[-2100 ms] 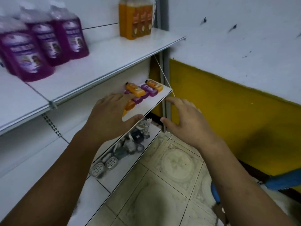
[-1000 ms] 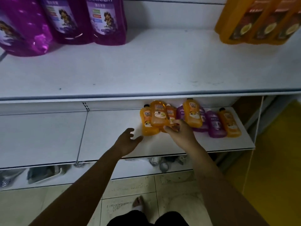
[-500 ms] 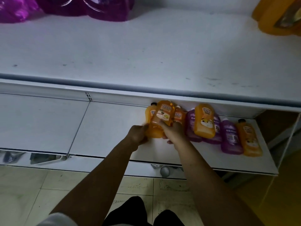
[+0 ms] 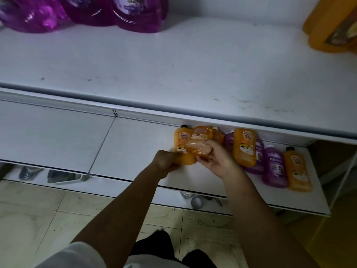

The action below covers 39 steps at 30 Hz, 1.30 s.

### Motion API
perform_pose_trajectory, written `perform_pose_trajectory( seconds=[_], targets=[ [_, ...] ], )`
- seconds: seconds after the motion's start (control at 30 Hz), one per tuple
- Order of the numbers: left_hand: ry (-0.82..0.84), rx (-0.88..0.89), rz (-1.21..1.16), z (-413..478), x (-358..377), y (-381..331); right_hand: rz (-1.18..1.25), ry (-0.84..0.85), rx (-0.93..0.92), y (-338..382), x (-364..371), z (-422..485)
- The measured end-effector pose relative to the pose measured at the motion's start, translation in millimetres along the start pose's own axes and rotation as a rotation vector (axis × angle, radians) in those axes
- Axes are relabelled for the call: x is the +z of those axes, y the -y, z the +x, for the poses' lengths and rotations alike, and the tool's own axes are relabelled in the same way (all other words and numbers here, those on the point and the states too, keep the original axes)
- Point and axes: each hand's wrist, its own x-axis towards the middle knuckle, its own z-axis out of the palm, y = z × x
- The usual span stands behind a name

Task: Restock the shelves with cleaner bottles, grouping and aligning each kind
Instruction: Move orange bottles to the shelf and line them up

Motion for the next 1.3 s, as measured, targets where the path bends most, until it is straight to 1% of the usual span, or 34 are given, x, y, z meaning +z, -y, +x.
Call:
perform_pose_trajectory(
  seconds=[0.1, 0.17, 0.23, 0.33, 0.5, 0.6, 0.7, 0.77, 0.83, 0.9, 0.97, 1.03, 1.13, 1.3],
  targets=[
    [0.132, -0.112, -0.308, -23.0, -13.9, -7.1, 0.104, 0.046, 0.083, -4.1, -3.0, -16.6],
    [0.195, -0.148, -0.414, -40.3, -25.0, -6.1, 0.026, 0.051, 0.110, -14.5, -1.6, -32.4],
    [0.226, -0.146, -0.448, -57.2, -42.4, 1.0, -0.092, 0.081, 0.104, -24.6, 0.1, -48.9],
    [0.306, -0.113, -0.472, -89.2, -72.4, 13.9, -0.190, 0.197, 0.086, -32.5, 4.1, -75.1],
    [0.318, 0.055, -0.360, -160.7, -123.9, 32.9, -0.395, 0.437, 0.036, -57.9, 30.0, -111.1],
    [0.167, 0.142, -0.345, -207.9, -153.9, 43.3, -0.503, 0.571, 0.013, -79.3, 57.5, -126.8],
    [-0.050, 0.239, -0.404, -256.8, -185.6, 47.9, -0.565, 0.702, -0.014, -102.7, 99.1, -151.8],
    [-0.186, 0.303, -0.420, -283.2, -206.3, 46.0, -0.609, 0.732, -0.055, -116.6, 129.2, -170.0],
    [-0.311, 0.391, -0.413, -311.8, -233.3, 46.1, -0.683, 0.750, -0.135, -134.9, 163.7, -188.5],
    [-0.378, 0.474, -0.358, -334.4, -252.8, 41.2, -0.727, 0.761, -0.220, -144.1, 191.1, -203.2],
    [-0.451, 0.556, -0.295, -361.9, -280.9, 39.7, -0.764, 0.808, -0.301, -159.7, 223.8, -219.9],
    [-0.529, 0.620, -0.221, -387.3, -312.2, 36.5, -0.784, 0.843, -0.374, -174.1, 259.2, -233.5],
    [-0.601, 0.698, -0.111, -414.6, -361.7, 27.0, -0.805, 0.890, -0.486, -193.7, 315.3, -251.6],
    [-0.651, 0.800, -0.037, -445.4, -449.4, 0.1, -0.782, 0.843, -0.699, -219.8, 404.0, -278.0]
  ],
)
